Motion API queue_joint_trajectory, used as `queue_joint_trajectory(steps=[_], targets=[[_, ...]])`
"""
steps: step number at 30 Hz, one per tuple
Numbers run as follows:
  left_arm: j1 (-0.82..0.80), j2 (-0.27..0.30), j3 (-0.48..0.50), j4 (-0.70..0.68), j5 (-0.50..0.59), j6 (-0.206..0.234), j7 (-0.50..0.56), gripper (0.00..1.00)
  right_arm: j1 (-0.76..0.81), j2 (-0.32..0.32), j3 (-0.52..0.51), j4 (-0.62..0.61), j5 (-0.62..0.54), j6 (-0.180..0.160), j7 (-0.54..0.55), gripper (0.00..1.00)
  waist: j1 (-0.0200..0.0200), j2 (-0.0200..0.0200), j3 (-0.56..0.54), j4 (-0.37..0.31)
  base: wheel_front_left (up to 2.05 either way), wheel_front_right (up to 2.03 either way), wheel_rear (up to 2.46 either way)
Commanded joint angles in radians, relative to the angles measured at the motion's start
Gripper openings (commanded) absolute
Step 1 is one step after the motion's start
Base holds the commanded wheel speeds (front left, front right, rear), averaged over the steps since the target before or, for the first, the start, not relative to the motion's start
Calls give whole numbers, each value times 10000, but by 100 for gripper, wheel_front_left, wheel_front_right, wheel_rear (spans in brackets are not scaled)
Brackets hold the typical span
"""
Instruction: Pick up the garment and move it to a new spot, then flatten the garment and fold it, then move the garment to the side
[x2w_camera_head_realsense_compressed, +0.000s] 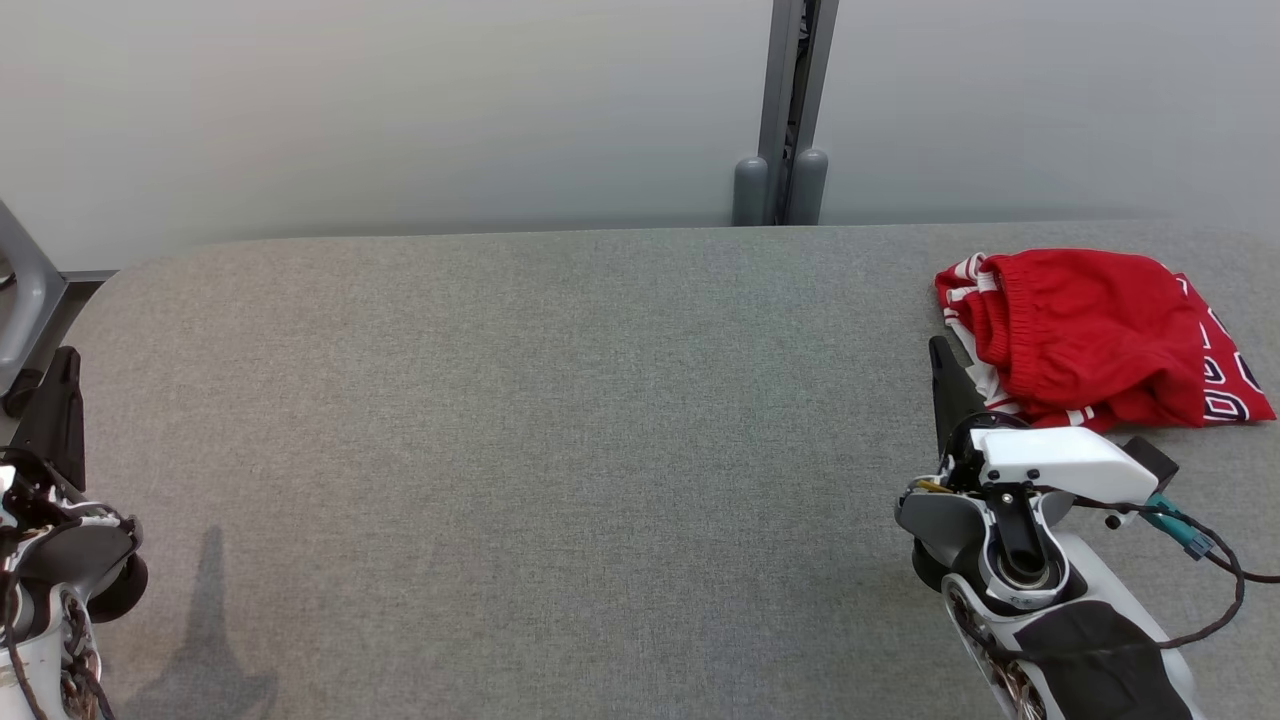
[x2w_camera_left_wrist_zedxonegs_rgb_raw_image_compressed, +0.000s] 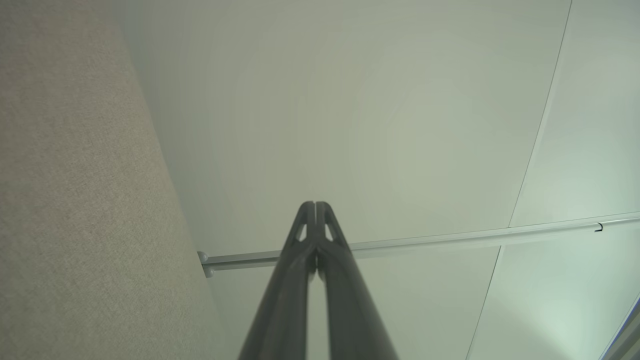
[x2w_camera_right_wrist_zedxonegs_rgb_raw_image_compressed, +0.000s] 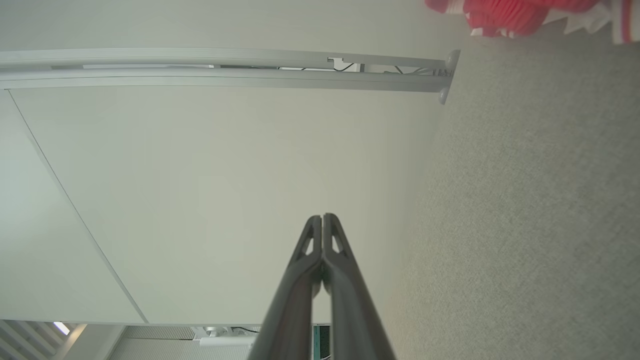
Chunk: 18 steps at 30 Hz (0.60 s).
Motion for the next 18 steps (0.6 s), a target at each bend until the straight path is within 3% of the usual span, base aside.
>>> queue_joint_trajectory(steps=[1, 18], targets=[[-78, 77, -7, 13, -57, -23, -19, 0, -48, -56, -31, -2, 42, 21, -30, 0, 0, 0, 0, 0, 0, 0, 0], [-74, 83, -21, 13, -67, -24, -30, 0, -48, -56, -31, -3, 42, 22, -30, 0, 0, 0, 0, 0, 0, 0, 0]])
